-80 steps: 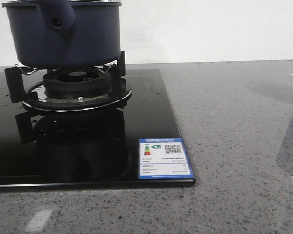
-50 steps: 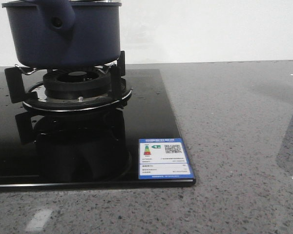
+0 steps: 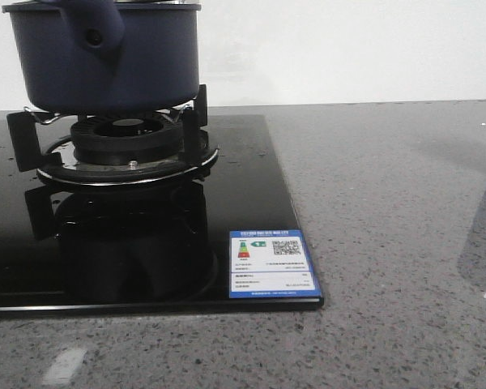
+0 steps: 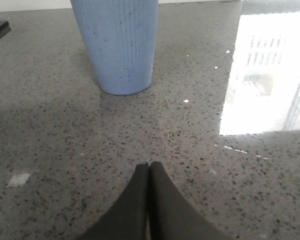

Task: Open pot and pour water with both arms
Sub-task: 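Reach left gripper to the blue lid knob, right gripper toward blue cup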

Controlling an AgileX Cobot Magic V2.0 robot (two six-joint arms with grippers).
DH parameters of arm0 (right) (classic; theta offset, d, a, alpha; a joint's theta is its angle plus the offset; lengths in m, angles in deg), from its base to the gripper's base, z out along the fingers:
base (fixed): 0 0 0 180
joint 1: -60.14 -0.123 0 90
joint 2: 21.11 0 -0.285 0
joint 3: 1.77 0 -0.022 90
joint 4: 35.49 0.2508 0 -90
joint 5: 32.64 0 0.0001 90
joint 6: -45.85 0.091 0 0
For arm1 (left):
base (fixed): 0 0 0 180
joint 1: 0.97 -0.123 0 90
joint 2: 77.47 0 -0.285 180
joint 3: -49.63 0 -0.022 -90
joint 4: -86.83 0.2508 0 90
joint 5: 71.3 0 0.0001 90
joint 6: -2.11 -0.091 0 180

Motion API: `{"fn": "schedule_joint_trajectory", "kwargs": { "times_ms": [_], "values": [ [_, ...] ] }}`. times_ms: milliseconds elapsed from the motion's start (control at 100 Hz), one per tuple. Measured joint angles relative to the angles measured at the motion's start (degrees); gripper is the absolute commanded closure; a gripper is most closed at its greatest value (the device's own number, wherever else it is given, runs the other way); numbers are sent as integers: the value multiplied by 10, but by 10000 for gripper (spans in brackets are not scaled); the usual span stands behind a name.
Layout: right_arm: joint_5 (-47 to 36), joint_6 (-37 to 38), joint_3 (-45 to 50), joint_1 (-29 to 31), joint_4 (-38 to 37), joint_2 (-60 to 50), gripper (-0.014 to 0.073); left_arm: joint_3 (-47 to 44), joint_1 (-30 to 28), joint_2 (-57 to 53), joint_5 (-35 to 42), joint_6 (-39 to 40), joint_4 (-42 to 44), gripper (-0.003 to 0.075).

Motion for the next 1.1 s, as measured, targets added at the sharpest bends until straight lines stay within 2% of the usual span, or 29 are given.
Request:
{"fn": "schedule_joint_trajectory", "kwargs": {
  "times_ms": [260, 420, 550, 720, 810, 1030, 1100],
  "values": [
    [-14, 0, 0, 0, -9, 0, 651, 0, 0, 0, 0, 0, 0, 740],
    [-95, 0, 1, 0, -2, 0, 651, 0, 0, 0, 0, 0, 0, 740],
    [-175, 0, 1, 0, 49, 0, 651, 0, 0, 0, 0, 0, 1, 740],
    [-183, 0, 1, 0, 132, 0, 650, -1, 0, 0, 14, 0, -3, 740],
    [-184, 0, 1, 0, 159, 0, 650, -1, 0, 0, 40, 0, -74, 740],
    [-187, 0, 1, 0, 202, 0, 650, -1, 0, 0, 127, 0, -415, 740],
    [-180, 0, -1, 0, 203, 0, 650, -1, 0, 0, 145, 0, -499, 740]
  ]
}}
